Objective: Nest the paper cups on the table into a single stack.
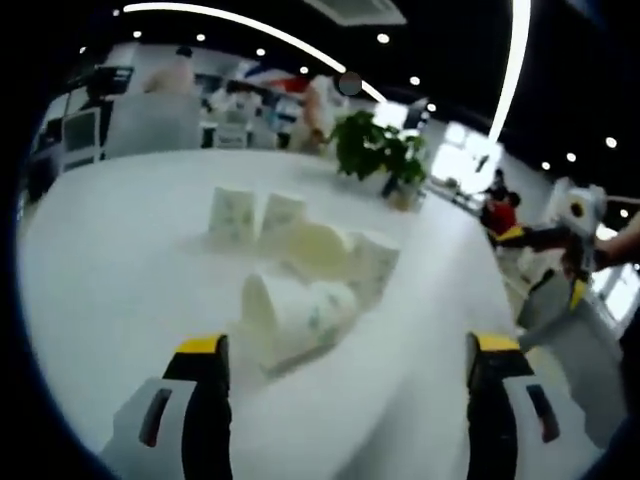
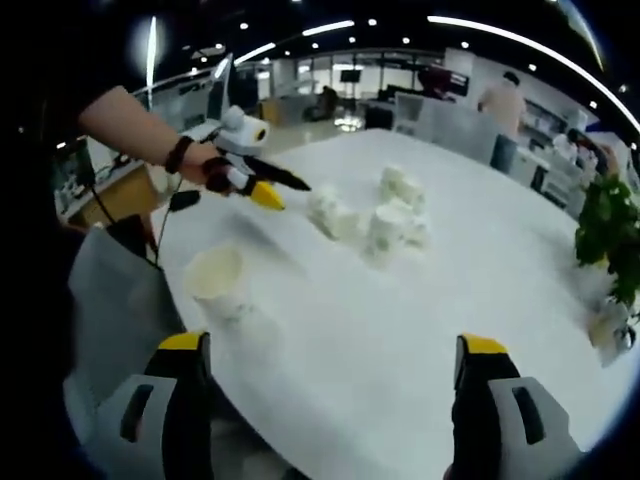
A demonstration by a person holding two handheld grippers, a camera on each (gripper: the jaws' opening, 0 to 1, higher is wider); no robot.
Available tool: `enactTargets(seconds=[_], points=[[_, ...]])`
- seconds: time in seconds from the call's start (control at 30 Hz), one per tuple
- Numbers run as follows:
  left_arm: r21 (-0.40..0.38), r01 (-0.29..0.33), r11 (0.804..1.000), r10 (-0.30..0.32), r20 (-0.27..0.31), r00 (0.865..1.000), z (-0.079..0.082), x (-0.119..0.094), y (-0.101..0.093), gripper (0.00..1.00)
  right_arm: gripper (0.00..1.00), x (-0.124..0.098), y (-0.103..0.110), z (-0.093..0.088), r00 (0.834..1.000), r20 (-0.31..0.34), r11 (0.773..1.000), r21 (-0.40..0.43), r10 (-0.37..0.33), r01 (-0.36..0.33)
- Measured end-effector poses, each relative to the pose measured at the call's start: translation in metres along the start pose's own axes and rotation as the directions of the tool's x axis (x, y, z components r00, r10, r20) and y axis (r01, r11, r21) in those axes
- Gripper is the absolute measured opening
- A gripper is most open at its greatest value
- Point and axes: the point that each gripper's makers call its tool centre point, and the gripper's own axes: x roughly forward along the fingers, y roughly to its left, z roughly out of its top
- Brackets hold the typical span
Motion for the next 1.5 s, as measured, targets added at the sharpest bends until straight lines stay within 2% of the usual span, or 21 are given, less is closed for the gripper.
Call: enactTargets(seconds=[0.13,0.23,0.37,0.57,1.0,1.07,1.13,1.27,1.5], points=[[0.007,0.016,1.0,-0.016,0.006,1.0,0.001,0.002,0.003,0.89,1.0,-0.003,-0.002,-0.001,1.0,-0.008,1.0,0.0,-0.009,0.009],[-0.015,0.036,0.999,-0.036,0.017,0.999,0.004,0.006,0.004,0.9,1.0,-0.006,-0.005,-0.002,1.0,-0.015,1.0,0.005,-0.024,0.024],[-0.01,0.053,0.999,-0.052,0.022,0.998,0.007,0.009,0.005,0.8,1.0,-0.008,-0.012,-0.002,0.999,-0.01,0.999,0.031,-0.044,0.044],[0.012,0.089,0.996,-0.09,0.008,0.996,0.004,0.013,0.004,0.7,1.0,-0.008,-0.012,-0.003,0.999,-0.018,0.998,0.035,-0.051,0.051],[-0.046,0.156,0.987,-0.158,-0.034,0.987,-0.012,0.016,0.0,0.44,1.0,-0.004,-0.015,-0.003,0.998,-0.029,0.998,0.037,-0.054,0.055],[-0.046,0.156,0.987,-0.157,-0.04,0.987,-0.015,0.016,0.0,0.43,1.0,-0.004,-0.016,-0.003,0.998,-0.031,0.998,0.038,-0.056,0.057],[-0.076,0.162,0.984,-0.165,-0.035,0.986,-0.015,0.017,0.0,0.4,1.0,-0.003,-0.018,-0.002,0.998,-0.029,0.997,0.041,-0.057,0.058],[-0.062,0.181,0.982,-0.183,-0.032,0.983,-0.015,0.016,-0.003,0.27,0.99,-0.003,-0.018,0.0,0.998,-0.027,0.998,0.039,-0.057,0.058],[-0.08,0.205,0.975,-0.208,-0.02,0.978,-0.016,0.016,-0.007,0.1,0.99,-0.002,-0.019,0.001,0.998,-0.026,0.998,0.041,-0.056,0.057]])
